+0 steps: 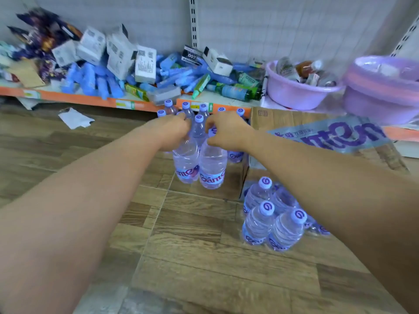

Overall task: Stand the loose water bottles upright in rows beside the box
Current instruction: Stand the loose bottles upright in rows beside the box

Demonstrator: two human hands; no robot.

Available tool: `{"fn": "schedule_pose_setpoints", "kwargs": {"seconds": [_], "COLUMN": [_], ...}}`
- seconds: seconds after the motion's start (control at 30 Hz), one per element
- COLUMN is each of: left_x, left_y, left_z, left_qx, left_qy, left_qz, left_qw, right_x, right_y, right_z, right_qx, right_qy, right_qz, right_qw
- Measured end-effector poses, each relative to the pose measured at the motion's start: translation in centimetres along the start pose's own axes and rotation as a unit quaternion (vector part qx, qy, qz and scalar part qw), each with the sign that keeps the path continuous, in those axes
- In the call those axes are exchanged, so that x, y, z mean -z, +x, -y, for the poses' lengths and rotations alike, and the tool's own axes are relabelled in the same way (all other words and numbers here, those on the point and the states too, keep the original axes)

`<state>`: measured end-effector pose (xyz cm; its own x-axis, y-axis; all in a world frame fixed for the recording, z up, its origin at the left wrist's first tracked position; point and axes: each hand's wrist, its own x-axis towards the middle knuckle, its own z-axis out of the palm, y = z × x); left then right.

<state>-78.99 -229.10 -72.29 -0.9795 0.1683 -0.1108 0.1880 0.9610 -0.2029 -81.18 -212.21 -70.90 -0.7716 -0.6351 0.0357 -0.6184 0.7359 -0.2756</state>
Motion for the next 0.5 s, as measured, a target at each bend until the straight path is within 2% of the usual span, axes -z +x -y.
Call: {"fn": "schedule_pose_setpoints", "kwargs": {"seconds": [0.23,0.33,0.5], "left_x": [9.9,12.8,15.7], "left_y": [-0.8,-0.9,0.1], "left_z": [-4.0,-6.8,-12.3], "left_qx": [0.008,-0.026,-0.065], "left_qy": [-0.028,-0.05,-0.026], "left_qz": [-0.06,-0.089,-0.089], "left_qw": [0.998,0.994,0.994], "right_x": [9.1,12.5,16.2], "right_y": [-4.9,-7.6,-11.7], "right_z": [-1.8,-3.2,-6.1], "right_qx": [-0.014,-0.038,-0.076], "right_qy": [-0.025,-0.053,-0.091], "right_qz": [-0.089,-0.085,-0.038], "right_qw": [0.996,0.994,0.992]}}
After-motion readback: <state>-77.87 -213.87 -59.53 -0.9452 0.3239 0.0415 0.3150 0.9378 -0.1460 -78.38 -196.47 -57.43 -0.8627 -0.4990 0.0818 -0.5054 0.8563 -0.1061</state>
